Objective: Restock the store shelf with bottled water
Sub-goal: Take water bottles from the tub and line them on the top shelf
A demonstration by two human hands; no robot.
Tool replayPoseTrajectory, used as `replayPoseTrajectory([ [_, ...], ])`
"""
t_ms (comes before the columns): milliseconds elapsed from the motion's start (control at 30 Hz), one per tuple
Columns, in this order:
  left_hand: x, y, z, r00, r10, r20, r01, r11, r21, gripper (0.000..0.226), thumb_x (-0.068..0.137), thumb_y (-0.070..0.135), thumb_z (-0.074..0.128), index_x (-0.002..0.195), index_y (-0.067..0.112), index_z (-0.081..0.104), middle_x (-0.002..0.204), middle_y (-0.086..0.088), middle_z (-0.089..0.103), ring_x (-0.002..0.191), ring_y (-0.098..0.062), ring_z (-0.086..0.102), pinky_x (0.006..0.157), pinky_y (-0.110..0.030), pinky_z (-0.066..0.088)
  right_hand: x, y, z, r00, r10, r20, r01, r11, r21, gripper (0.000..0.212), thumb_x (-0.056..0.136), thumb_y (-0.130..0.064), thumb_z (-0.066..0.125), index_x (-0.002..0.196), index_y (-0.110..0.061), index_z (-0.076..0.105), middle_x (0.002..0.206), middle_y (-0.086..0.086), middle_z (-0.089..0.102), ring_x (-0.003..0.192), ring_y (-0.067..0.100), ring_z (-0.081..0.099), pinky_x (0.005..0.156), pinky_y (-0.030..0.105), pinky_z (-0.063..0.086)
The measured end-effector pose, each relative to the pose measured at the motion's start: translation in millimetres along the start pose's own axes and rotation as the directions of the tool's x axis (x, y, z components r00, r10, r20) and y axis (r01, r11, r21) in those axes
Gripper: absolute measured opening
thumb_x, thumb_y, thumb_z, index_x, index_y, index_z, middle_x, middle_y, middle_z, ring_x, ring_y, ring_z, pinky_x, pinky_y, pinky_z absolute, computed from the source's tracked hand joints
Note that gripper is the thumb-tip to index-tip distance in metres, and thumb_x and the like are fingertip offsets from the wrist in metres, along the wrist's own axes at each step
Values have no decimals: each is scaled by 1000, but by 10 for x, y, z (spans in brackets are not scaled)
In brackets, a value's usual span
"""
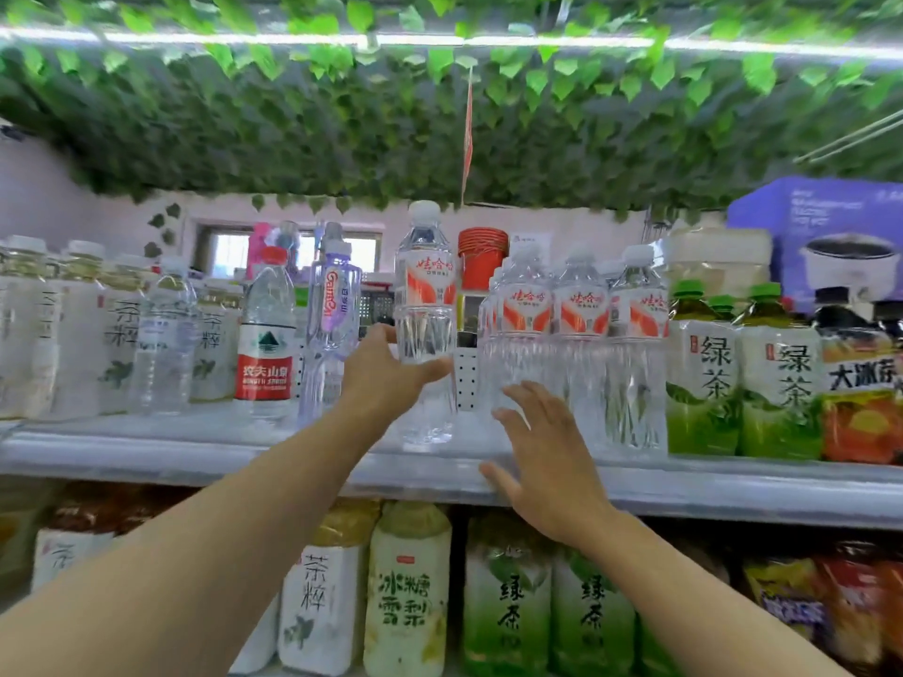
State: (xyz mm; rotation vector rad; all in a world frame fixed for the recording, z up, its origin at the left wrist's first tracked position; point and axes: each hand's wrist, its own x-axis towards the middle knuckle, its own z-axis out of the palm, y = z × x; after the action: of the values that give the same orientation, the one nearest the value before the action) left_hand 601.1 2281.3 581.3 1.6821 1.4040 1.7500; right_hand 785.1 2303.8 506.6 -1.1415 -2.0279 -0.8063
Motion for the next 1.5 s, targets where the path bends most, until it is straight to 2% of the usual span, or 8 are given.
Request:
replayPoseTrajectory([
  [100,198,-60,144,1000,7,-3,-7,1000,0,61,71,33,80,119,17,46,114,-3,58,102,-24,57,92,-42,47,32,69,120,999,-22,-41,18,997,-81,47,82,-50,54,114,-16,61,142,6,43,136,24,21,112,34,9],
  [300,397,-189,381,999,10,37,-9,1000,-28,53,72,33,79,111,20,45,109,-5,59,97,-23,58,89,-44,50,24,117,249,993,-56,-102,54,998,-26,37,87,-49,43,101,-19,59,140,2,37,140,25,18,113,33,7],
  [533,401,-319,494,993,23,118,-20,999,-27,53,72,35,79,112,19,48,105,-4,62,95,-22,60,90,-45,49,18,152,324,991,-46,-129,47,999,4,37,87,-48,45,105,-17,56,143,0,35,143,21,11,115,32,9],
  [800,379,-359,425,968,65,244,-62,998,-21,59,73,38,77,119,21,44,96,0,61,85,-14,59,74,-31,47,9,129,332,985,-53,-165,56,998,12,31,87,-47,46,100,-19,50,141,2,38,142,24,18,111,45,30],
  [867,378,-385,401,952,56,302,-57,998,-5,61,72,35,79,120,23,43,98,0,62,88,-14,59,72,-29,47,9,140,346,984,-59,-167,61,998,10,30,88,-46,46,100,-19,50,141,1,37,142,23,18,111,45,30],
  [1067,359,-406,399,941,13,337,-44,996,84,71,67,35,83,124,23,42,110,-4,63,102,-25,59,93,-46,49,4,151,365,979,-76,-191,73,997,-23,27,88,-47,45,98,-22,45,140,-1,36,141,22,18,111,41,29],
  [1233,368,-401,379,930,5,367,-27,998,56,66,71,31,81,123,24,41,107,-4,61,103,-26,57,85,-39,47,10,156,374,980,-69,-189,67,998,-19,28,87,-46,47,97,-20,49,140,-1,36,141,22,18,111,42,31],
  [1500,362,-394,379,920,27,391,-33,999,9,55,75,23,78,115,26,41,94,2,59,84,-14,54,78,-31,44,-1,161,383,982,-61,-178,55,998,-40,28,88,-47,46,99,-22,48,140,-2,35,142,21,16,112,38,24],
])
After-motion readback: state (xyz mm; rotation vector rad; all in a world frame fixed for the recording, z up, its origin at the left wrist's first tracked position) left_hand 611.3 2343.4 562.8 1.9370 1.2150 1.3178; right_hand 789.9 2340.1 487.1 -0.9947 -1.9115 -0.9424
